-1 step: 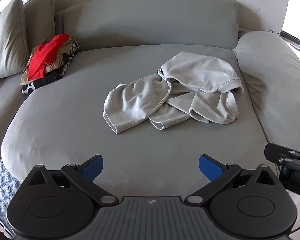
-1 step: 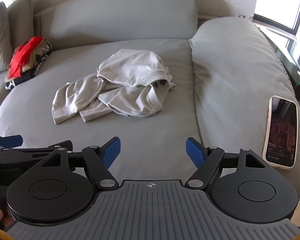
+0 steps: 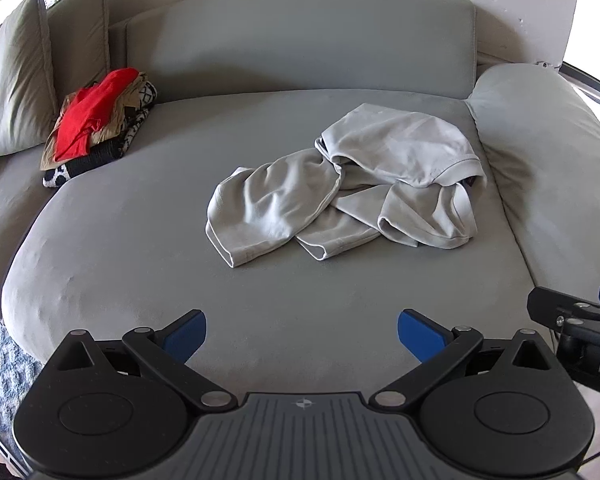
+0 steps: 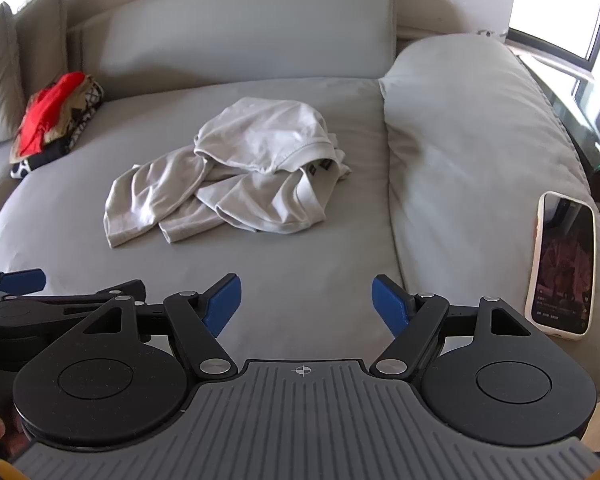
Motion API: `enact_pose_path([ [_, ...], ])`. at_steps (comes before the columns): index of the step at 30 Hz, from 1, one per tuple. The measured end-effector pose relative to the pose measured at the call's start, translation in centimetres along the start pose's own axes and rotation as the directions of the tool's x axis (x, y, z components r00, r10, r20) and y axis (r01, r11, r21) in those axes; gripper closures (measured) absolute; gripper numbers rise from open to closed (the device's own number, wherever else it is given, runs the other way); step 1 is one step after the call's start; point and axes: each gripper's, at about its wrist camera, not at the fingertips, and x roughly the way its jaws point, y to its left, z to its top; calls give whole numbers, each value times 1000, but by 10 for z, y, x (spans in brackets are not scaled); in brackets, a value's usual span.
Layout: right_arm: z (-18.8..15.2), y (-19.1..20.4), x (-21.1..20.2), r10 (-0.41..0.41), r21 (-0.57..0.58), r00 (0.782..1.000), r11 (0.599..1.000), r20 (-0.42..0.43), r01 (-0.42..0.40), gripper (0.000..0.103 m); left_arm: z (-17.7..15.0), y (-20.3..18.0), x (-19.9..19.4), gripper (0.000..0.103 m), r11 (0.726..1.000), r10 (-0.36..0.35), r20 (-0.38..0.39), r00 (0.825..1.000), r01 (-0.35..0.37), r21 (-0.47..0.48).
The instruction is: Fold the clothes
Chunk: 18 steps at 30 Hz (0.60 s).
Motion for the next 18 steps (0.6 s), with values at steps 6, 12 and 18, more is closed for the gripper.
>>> enact_pose_path([
  [6,1,-4,-1,-10,-5,1000,1000,7,10,25,-3,-2,-1,1,1000,-23,19,1000,23,-1],
  [12,0,0,0,-27,-15,1000,1000,8,27,25,-5,-4,-3,1,1000,-13,28,1000,13,10],
  [18,0,-2,-1,-26,-7,1000,1000,9,26,25,-6,-7,-5,2,999,-9,32,999,8,31],
])
